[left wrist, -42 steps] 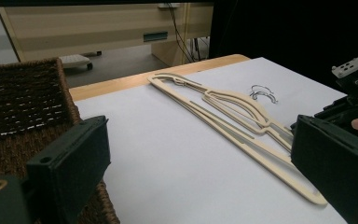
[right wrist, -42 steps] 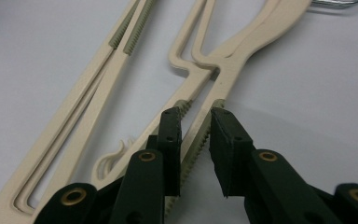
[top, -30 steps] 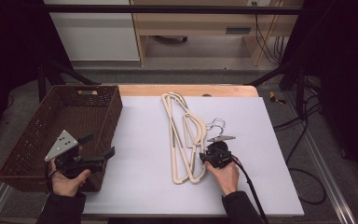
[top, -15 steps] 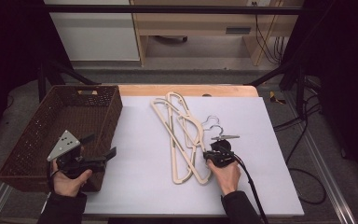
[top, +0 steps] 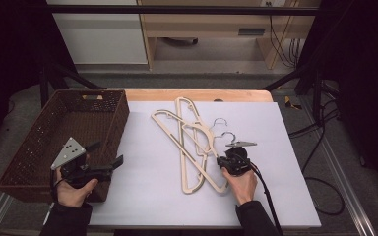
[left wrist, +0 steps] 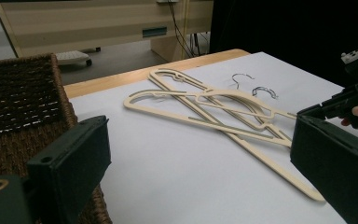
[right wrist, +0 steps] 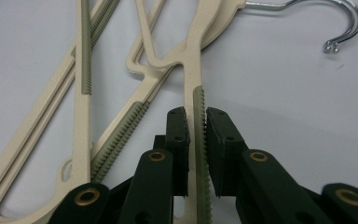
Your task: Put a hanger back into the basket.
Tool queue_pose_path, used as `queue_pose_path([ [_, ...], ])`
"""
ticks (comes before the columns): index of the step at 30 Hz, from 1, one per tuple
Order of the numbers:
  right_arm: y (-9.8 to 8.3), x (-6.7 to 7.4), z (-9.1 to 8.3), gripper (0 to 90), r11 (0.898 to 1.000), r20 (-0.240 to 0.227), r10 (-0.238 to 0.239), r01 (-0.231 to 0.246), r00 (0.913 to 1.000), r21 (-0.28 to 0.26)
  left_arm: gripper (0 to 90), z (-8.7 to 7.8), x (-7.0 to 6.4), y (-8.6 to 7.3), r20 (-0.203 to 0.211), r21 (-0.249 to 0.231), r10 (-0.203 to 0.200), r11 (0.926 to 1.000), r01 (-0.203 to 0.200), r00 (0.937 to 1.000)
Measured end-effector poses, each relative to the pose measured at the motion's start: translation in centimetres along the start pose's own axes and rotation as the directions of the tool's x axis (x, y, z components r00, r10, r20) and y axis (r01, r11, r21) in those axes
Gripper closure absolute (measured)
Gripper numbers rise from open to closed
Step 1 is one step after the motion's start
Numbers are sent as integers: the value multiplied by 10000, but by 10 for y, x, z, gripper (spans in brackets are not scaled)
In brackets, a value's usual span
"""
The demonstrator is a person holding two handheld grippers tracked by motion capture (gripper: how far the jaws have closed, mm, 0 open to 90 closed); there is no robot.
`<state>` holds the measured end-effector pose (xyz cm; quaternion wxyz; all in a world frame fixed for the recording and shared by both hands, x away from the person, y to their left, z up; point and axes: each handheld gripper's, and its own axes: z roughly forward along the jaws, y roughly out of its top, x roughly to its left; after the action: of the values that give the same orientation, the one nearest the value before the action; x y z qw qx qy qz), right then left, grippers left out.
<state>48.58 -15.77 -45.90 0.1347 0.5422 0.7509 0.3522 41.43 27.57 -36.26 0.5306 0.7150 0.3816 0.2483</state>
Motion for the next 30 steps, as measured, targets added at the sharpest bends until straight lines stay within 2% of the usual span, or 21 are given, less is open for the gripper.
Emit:
queue_pose_path([
  [2,0,0,-1,802,10000,-24,4,-4,10000,-39,48,0,-1,0,12,5,5,10000,-6,10000],
  [8,2,0,-10,803,9976,-155,-471,462,9988,-513,48,1,-2,0,37,77,81,9999,-81,10000],
  [19,3,0,-17,806,9944,-253,-704,682,9972,-812,49,1,-3,1,45,64,91,9999,-91,9999],
  [22,3,0,-20,810,9909,-331,-919,881,9952,-1021,49,2,-5,0,61,64,67,10000,-68,10000],
  [25,4,1,-23,818,9895,-485,-892,829,9948,-1180,49,3,-6,1,108,148,154,9998,-156,9998],
  [30,5,4,-26,824,9864,-739,-1128,1028,9909,-1282,49,8,-11,1,204,277,273,9992,-279,9994],
])
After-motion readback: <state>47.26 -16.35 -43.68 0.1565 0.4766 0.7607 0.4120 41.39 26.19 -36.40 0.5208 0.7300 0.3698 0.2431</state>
